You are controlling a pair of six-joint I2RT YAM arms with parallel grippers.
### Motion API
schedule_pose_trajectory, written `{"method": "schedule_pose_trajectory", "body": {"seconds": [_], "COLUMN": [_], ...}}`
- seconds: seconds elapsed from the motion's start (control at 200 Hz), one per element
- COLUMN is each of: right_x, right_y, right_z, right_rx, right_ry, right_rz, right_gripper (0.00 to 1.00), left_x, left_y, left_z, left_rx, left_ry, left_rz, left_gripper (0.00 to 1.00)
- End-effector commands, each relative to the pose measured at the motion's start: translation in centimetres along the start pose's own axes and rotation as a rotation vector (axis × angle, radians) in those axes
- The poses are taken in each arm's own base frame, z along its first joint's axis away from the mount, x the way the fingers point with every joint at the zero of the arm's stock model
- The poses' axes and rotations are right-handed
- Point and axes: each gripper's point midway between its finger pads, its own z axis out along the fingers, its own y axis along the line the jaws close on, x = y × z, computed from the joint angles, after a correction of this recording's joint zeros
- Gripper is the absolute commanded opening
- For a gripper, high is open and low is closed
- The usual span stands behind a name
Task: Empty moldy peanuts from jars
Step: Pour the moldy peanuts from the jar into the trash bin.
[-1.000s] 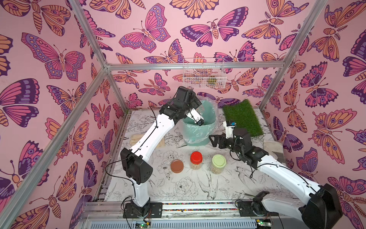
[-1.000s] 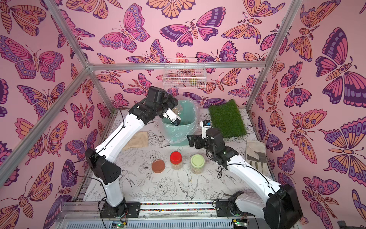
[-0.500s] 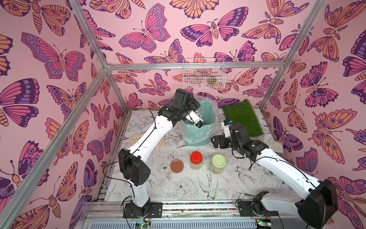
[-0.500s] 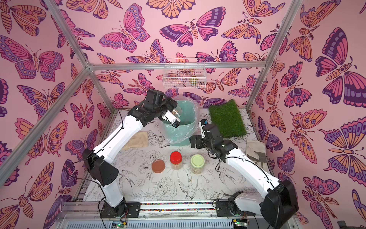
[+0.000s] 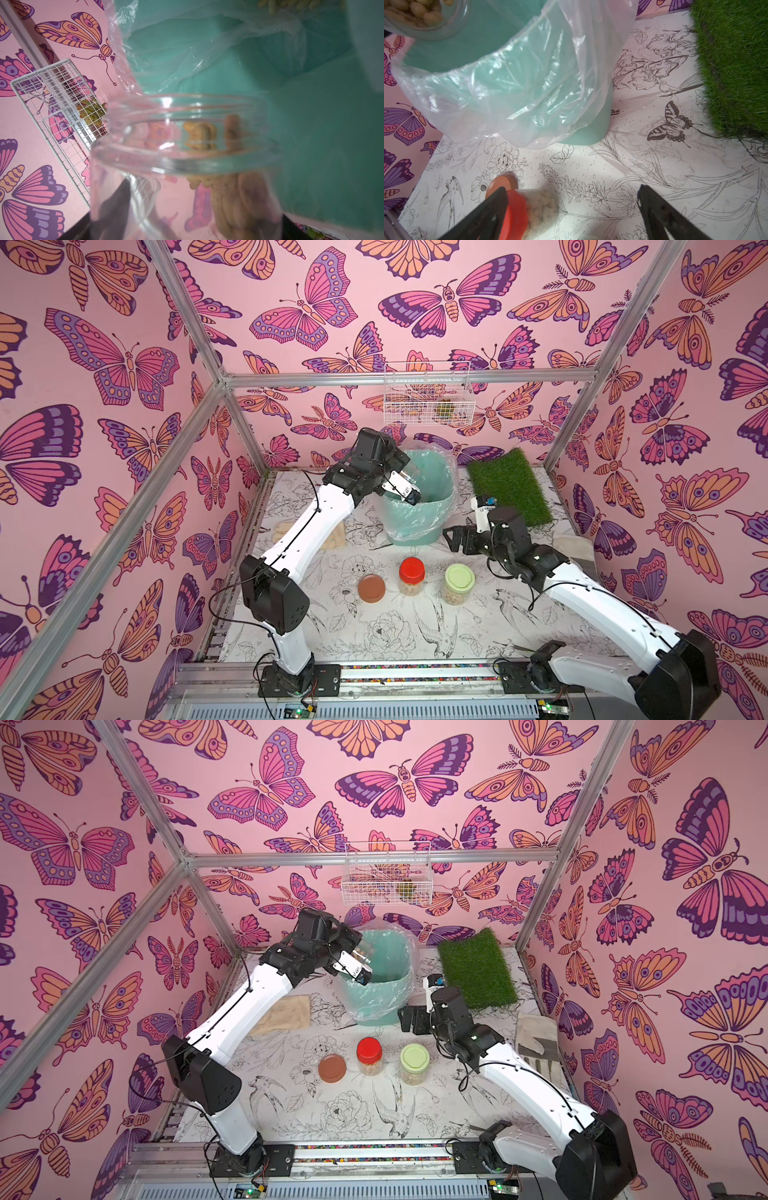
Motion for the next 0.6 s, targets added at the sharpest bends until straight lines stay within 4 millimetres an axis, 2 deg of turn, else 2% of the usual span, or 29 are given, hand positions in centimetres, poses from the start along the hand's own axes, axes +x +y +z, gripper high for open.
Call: {"method": "schedule_pose_trajectory", "body": {"seconds": [0.0, 0.12, 0.225, 0.325, 0.451, 0.596], "right_x": [-1.1, -1.1, -1.3, -1.4, -1.5, -1.3], "right_y": [0.5, 0.7, 1.0, 1.2, 1.3, 1.3], "right_z": [-0.5, -0.3, 0.0, 0.1, -0.1, -0.1], "right_rx": [-0.022, -0.037, -0.048, -0.055, -0.061, -0.057], "right_ry": [-0.052, -0.060, -0.058, -0.061, -0.064, -0.059], "right_rz": [0.025, 0.037, 0.038, 0.046, 0.058, 0.059], "right_gripper": [0.99, 0.99, 0.99, 0.99, 0.99, 0.99], "left_x": [1.7, 3.3, 4.1, 5.5, 6.7, 7.8], "left_y": [5.0, 8.4, 9.1, 8.5, 6.2, 3.5], "left_z": [-2.5, -5.3, -7.3, -8.5, -9.4, -10.7], "left_rx": [-0.188, -0.323, -0.402, -0.484, -0.569, -0.698], "left_ry": [0.040, 0.016, -0.054, -0.119, -0.230, -0.317], "left_rz": [-0.131, -0.498, -0.818, -1.131, -1.499, -1.745], "left_gripper": [0.00, 0.00, 0.00, 0.00, 0.00, 0.00]}}
